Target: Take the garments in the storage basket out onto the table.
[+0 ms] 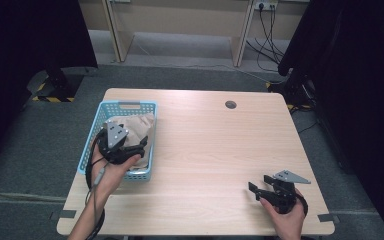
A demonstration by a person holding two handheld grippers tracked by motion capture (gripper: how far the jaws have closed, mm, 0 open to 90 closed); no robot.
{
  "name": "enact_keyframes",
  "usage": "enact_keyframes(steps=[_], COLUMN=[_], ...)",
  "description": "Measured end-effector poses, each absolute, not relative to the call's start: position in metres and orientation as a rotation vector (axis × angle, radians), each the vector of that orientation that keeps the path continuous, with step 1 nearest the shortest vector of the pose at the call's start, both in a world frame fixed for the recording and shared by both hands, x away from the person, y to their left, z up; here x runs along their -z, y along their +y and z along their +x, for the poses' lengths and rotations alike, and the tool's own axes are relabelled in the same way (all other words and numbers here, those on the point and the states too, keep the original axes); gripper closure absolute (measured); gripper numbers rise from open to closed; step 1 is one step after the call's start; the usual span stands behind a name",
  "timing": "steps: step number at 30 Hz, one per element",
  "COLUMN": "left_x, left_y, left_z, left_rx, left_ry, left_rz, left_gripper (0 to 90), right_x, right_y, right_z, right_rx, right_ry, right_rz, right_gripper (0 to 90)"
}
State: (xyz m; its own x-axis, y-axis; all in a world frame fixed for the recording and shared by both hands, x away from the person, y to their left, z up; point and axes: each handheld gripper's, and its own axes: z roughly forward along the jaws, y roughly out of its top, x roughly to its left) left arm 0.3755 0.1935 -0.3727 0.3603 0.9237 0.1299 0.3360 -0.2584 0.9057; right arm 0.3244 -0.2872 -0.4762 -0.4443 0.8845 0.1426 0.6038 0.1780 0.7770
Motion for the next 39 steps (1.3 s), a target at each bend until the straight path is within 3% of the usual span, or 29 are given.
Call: enact_keyframes(steps=[10, 19, 26, 31, 39], left_x=[0.379, 0.399, 0.407, 0.410, 0.405], left_y=[0.193, 0.195, 0.201, 0.207, 0.213], left_z=[0.414, 0.440, 0.446, 0.447, 0.443], left_rx=[-0.817, -0.705, -0.636, -0.611, -0.618], left_ry=[1.226, 1.296, 1.314, 1.331, 1.304], left_rz=[1.874, 1.940, 1.974, 1.977, 1.924], left_gripper=[6.7, 8.4, 50.9, 68.1, 82.4], right_x=[0.476, 0.476, 0.476, 0.476, 0.477], right_y=[-0.287, -0.287, -0.288, -0.288, -0.288], right_z=[0.325, 0.325, 0.325, 0.326, 0.325], right_rx=[-1.146, -1.150, -1.154, -1.156, -1.157], right_ry=[2.127, 2.130, 2.129, 2.129, 2.126], right_rz=[1.420, 1.422, 1.426, 1.421, 1.424], right_gripper=[28.7, 28.6, 28.6, 28.6, 28.6])
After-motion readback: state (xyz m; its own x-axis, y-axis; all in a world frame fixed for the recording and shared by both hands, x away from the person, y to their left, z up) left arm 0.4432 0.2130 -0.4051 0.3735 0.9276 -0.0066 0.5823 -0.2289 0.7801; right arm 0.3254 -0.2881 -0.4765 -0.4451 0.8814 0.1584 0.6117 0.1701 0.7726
